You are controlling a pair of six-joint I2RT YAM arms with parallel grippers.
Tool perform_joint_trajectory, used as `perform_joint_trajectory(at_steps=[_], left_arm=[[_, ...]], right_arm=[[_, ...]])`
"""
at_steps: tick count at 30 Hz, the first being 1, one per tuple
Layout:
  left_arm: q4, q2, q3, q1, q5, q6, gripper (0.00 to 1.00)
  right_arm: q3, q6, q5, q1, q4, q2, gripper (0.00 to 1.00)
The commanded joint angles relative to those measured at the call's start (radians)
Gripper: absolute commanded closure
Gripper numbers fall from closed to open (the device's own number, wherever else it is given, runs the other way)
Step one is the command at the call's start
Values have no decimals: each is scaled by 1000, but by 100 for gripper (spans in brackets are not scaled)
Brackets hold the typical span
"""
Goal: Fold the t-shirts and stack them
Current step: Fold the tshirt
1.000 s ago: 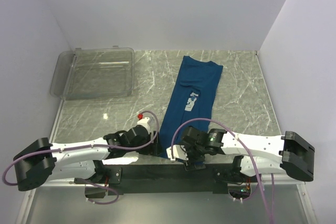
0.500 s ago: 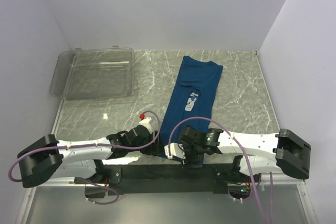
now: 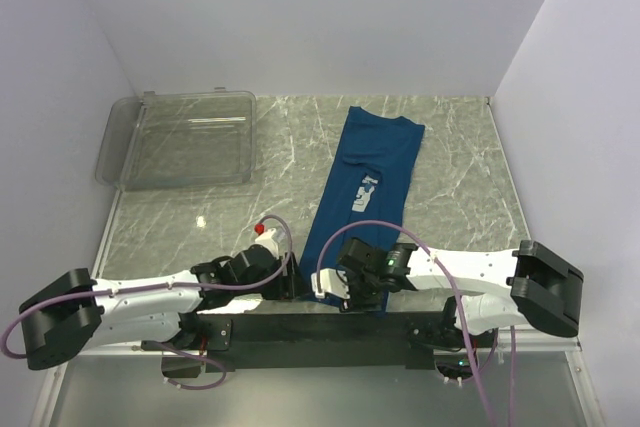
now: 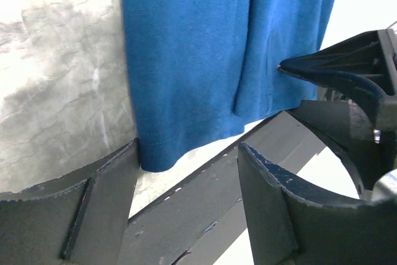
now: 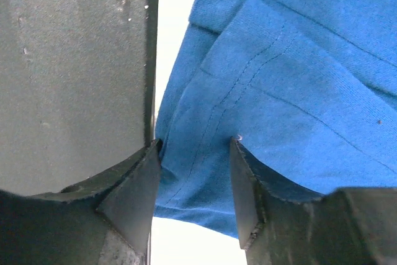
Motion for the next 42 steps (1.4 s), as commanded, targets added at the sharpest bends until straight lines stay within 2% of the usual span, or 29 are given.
perform_joint_trajectory(at_steps=[1,4,10,11,14,16,19,20,27,36,42], left_arm=[[29,61,-21,-4,18,-20,31],[76,133,-18,-4,34,-22,35],[140,167,-28,-4,67,-19,69],[140,159,-27,-4,64,-17,84],[120,123,-12,-4,47,0,100],[93,95,4,-4,48,23,100],[48,60,37,-4,56,50,100],[41,52,51,-4,56,63,100],[19,17,105,-1,67,95,100],[-13,96,235,52,114,126,100],[-99,162,360,112,126,178,100]], right_arm=[[7,7,15,-3,25,33,48],[4,7,15,-3,22,32,50],[12,13,15,-12,12,6,58],[15,9,12,-14,11,-7,61],[22,-10,-6,-26,-7,-31,66],[30,-22,-23,-44,-33,-44,72],[46,-65,-87,-142,-78,-88,96],[49,-94,-104,-167,-89,-114,100],[76,-172,-225,-258,-199,-192,100],[96,-226,-281,-313,-276,-228,100],[154,-286,-281,-486,-316,-229,100]])
